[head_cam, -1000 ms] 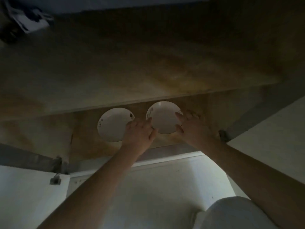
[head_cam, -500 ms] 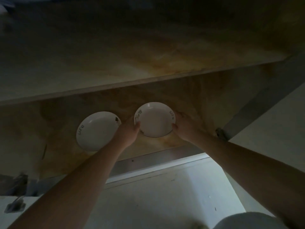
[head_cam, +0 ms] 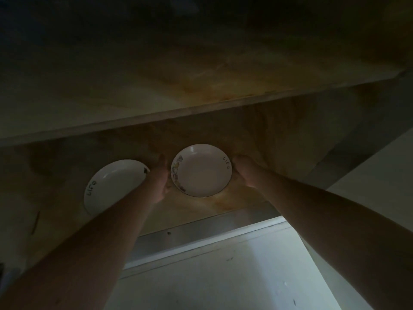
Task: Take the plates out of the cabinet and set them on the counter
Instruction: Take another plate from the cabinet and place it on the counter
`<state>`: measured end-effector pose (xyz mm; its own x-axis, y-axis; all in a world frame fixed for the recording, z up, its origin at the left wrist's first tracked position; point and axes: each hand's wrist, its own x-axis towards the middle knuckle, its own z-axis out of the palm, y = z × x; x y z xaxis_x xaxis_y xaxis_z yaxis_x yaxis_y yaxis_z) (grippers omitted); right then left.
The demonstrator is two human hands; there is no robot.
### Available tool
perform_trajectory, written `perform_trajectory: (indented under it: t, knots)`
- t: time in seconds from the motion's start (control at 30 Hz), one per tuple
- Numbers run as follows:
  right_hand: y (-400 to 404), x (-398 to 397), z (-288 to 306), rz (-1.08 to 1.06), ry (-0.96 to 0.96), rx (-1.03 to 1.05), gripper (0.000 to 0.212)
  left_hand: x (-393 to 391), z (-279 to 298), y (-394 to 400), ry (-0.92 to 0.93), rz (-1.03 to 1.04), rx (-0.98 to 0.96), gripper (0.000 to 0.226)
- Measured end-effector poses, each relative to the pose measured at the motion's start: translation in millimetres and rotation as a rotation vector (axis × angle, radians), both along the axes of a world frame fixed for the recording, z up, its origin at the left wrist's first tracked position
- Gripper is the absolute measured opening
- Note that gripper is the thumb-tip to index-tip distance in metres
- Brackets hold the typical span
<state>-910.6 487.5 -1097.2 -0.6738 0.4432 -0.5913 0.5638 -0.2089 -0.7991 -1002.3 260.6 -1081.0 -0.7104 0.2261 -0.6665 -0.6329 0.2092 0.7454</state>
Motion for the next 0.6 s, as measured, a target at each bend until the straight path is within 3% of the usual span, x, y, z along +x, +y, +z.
perform_trajectory:
  t: [0.33,0.6]
  knots:
    - [0,-3,-10,-0.057,0.031,-0.148,0.016,-5,-14,-3,-0.083,0.035,0.16,0.061]
    - [-1,11,-9,0.001,-0.019,-0.167,0.014,-3,-18,-6,-0.122,-0.012,0.104,0.071]
